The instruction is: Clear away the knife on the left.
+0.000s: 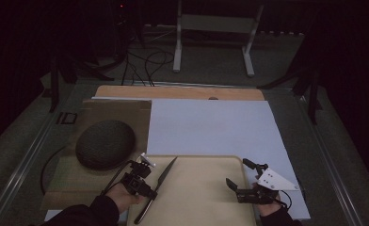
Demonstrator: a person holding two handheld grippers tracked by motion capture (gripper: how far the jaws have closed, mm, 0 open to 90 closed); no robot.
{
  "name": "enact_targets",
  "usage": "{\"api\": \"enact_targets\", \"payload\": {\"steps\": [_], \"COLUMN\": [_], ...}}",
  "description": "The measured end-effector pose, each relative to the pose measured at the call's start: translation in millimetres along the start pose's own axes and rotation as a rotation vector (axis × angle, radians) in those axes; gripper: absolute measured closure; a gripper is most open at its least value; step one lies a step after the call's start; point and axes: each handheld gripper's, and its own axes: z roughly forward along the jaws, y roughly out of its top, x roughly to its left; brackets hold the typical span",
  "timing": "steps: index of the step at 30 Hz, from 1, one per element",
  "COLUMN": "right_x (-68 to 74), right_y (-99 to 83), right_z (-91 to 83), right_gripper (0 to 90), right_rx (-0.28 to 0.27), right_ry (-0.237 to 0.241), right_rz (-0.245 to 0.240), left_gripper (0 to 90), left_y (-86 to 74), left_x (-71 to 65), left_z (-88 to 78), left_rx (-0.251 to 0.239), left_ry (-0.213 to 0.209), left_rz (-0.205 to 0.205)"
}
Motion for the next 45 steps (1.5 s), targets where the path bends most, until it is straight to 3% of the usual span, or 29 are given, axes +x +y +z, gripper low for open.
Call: {"api": "enact_targets", "payload": {"steps": [7,12,22,26,31,32,38,41,42,45], "right_x": [0.4,0.3,0.1,0.0,0.0,0.2,0.0,0.1,-0.2,-0.1], "right_y": [0.1,0.1,-0.1,0.0,0.0,0.0,-0.1,-0.1,-0.2,-0.2], "right_z": [0.3,0.1,0.3,-0.1,-0.1,-0.1,-0.1,-0.2,-0.2,-0.1], "right_gripper": [8.9,8.9,8.9,8.9,8.9,9.0,8.9,8.9,9.0,9.0], "right_rx": [0.001,0.000,0.001,-0.001,-0.001,-0.002,-0.002,-0.003,-0.002,-0.001], "right_ry": [0.000,0.001,0.002,0.002,0.003,0.003,0.002,0.003,0.003,0.003], "right_rz": [0.000,-0.001,0.000,0.001,0.000,0.001,0.000,0.000,0.000,0.000], "left_gripper": [80.8,80.5,79.7,78.7,65.3,63.7,46.7,40.0,33.8,21.5], "left_y": [0.4,0.2,0.2,0.4,2.9,3.9,7.3,8.3,8.9,10.6], "left_x": [1.2,-1.8,-5.7,-7.0,-9.1,-8.3,-9.0,-12.5,-14.3,-18.1], "left_z": [5.6,13.7,14.3,14.4,6.5,3.5,-8.0,-11.7,-12.1,-13.6], "left_rx": [-0.001,0.009,-0.002,0.007,-0.026,-0.037,-0.111,-0.155,-0.165,-0.192], "left_ry": [0.030,0.055,0.079,0.077,0.097,0.078,0.043,0.069,0.093,0.109], "left_rz": [-0.037,-0.026,-0.018,0.008,0.051,0.046,0.108,0.162,0.177,0.226]}}
